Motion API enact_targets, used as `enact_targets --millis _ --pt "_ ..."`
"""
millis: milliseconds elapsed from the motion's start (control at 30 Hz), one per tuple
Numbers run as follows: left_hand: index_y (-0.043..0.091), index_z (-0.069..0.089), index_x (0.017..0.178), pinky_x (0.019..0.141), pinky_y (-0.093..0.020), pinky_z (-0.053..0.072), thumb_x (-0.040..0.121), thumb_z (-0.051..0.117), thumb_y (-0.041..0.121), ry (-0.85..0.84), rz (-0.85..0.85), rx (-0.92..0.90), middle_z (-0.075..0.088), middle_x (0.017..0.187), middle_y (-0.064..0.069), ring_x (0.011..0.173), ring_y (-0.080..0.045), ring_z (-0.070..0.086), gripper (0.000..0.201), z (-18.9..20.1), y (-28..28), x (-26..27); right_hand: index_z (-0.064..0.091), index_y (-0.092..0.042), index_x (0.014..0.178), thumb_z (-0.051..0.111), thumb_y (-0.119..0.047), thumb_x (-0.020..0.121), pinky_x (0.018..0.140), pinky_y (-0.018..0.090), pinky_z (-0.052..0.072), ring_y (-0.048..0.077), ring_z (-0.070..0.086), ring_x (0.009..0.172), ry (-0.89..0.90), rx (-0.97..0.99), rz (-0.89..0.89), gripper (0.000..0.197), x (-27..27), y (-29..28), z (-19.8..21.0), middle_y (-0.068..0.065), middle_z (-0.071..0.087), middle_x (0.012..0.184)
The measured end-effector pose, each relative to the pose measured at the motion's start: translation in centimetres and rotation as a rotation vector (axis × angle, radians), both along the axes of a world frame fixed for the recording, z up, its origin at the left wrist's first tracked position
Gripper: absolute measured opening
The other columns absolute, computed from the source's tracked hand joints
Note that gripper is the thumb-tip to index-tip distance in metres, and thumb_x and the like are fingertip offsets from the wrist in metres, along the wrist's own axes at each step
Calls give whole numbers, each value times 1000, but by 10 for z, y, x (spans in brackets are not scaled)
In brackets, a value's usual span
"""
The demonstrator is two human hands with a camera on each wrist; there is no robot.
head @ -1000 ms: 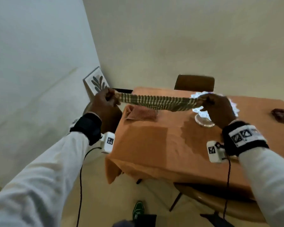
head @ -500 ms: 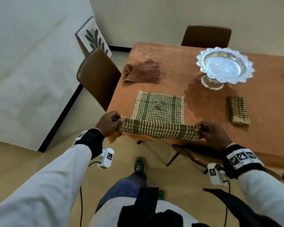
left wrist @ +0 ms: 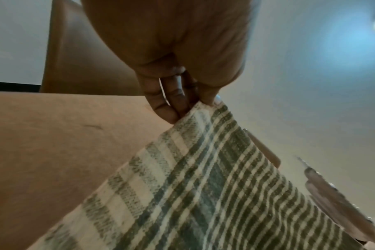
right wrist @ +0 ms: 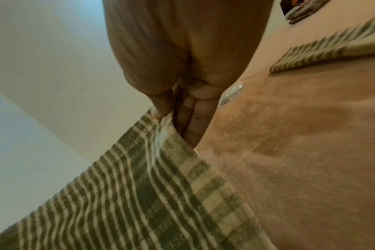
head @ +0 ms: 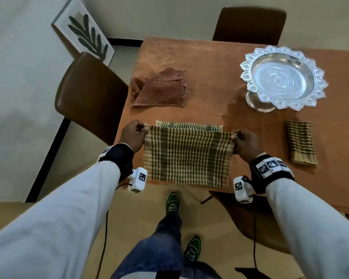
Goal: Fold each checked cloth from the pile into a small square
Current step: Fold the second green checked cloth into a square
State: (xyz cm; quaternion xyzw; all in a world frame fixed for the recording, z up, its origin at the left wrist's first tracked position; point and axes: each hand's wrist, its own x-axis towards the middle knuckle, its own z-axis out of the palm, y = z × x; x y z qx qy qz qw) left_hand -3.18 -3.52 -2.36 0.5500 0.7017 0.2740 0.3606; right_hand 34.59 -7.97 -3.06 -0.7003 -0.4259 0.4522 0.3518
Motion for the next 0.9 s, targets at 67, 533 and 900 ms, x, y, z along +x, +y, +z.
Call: enact_targets --millis 67,533,900 --pt "17 58 88 79 -47 57 91 65 25 45 -9 -45 64 87 -6 86 -31 63 11 -26 33 1 63 -22 76 56 1 93 58 45 57 32 62 67 -44 -47 -16 30 1 28 -27 9 63 74" --pt "10 66 92 84 -34 50 90 68 25 139 -46 -130 69 93 -6 91 -24 63 15 -90 104 13 72 -11 94 67 -19 87 82 46 57 30 69 86 -260 -177 -93 12 11 98 -98 10 74 92" --pt "12 47 140 113 -45 32 93 53 28 608 -853 263 44 147 -11 136 -33 39 50 -82 58 96 18 -12 153 36 -31 100 118 57 9 34 8 150 -840 -96 636 59 -82 78 -60 12 11 163"
